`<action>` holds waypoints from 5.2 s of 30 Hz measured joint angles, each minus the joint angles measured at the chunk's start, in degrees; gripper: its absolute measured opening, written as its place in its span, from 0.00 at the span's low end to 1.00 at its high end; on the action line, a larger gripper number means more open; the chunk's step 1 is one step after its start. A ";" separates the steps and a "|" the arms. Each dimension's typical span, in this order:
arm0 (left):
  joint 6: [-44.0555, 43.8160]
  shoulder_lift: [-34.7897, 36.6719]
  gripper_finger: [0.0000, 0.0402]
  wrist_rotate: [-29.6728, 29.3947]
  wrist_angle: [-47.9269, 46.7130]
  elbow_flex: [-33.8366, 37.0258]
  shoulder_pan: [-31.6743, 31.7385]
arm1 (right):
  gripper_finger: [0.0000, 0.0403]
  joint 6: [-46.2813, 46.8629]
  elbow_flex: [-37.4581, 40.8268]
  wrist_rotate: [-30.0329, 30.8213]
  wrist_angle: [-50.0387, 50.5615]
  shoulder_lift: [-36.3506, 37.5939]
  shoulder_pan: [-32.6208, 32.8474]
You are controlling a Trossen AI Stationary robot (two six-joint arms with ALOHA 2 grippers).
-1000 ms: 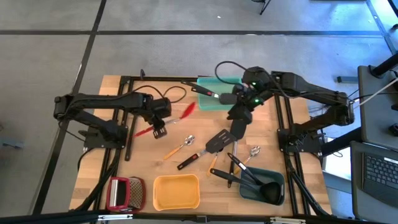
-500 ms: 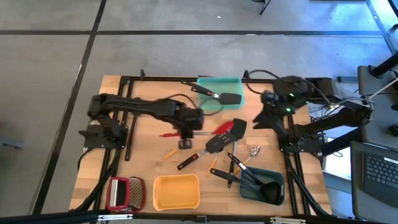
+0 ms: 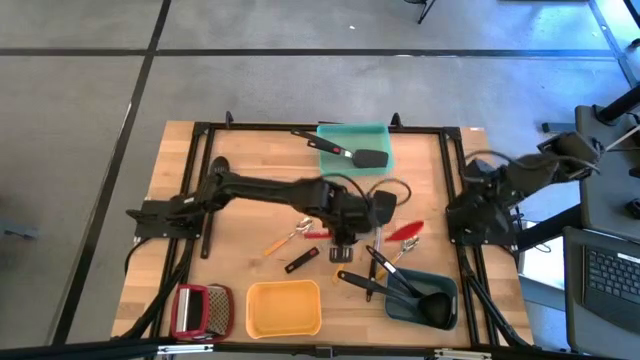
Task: Pick & Place Kitchen Items
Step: Put the red serving spoon into the blue bin
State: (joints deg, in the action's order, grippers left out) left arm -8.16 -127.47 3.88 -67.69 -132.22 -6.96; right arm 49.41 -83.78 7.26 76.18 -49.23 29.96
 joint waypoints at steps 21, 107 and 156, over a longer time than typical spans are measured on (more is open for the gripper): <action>-6.27 -1.54 0.13 -1.00 2.42 -1.29 -3.96 | 0.45 5.31 25.52 7.58 -34.06 2.60 6.73; -16.71 15.23 0.32 -42.50 6.59 -2.87 -13.92 | 0.09 -5.32 25.46 -24.71 -48.50 -21.29 -3.39; 1.45 16.98 0.21 -33.69 13.09 -2.76 -7.47 | 0.12 26.07 40.87 6.48 -47.70 -30.72 22.27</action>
State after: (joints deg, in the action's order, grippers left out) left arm -6.71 -110.50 -29.81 -54.61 -134.98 -14.42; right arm 75.48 -42.92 13.74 28.48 -79.95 52.23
